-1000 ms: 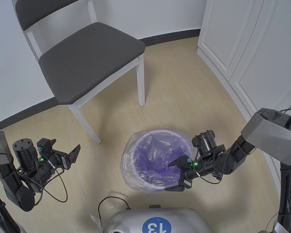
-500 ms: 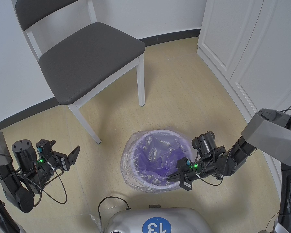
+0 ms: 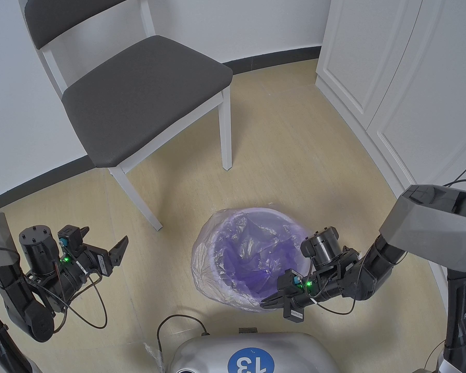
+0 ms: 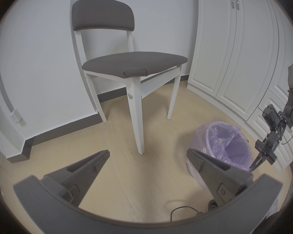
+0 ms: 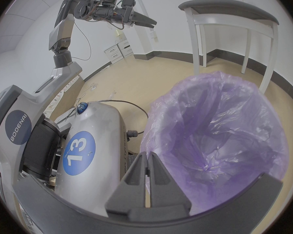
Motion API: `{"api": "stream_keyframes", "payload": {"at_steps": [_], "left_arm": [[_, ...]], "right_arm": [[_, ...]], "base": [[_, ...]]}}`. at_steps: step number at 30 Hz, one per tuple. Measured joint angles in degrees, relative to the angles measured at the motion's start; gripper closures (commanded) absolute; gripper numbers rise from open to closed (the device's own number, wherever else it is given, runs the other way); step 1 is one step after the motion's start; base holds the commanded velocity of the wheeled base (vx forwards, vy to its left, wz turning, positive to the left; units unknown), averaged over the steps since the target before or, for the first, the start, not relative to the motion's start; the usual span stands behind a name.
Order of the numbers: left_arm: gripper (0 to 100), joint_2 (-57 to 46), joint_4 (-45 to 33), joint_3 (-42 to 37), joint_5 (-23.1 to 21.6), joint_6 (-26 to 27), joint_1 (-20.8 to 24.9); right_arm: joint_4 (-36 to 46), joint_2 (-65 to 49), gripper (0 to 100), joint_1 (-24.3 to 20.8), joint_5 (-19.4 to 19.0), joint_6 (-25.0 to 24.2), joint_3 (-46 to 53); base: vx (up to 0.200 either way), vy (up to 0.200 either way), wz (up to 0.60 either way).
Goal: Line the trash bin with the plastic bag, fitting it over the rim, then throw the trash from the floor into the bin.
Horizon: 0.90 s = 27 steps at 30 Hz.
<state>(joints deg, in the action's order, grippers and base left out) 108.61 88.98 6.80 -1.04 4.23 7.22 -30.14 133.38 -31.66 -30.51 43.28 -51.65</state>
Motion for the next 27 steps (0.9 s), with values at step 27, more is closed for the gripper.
{"api": "stream_keyframes", "payload": {"at_steps": [27], "left_arm": [[0, -1.91, 0.0, 0.11, -0.11, 0.06, 0.9]], "right_arm": [[-19.85, 7.53, 100, 0.24, 0.73, 1.52, 6.4]], "base": [[0.0, 0.0, 0.0]]}}
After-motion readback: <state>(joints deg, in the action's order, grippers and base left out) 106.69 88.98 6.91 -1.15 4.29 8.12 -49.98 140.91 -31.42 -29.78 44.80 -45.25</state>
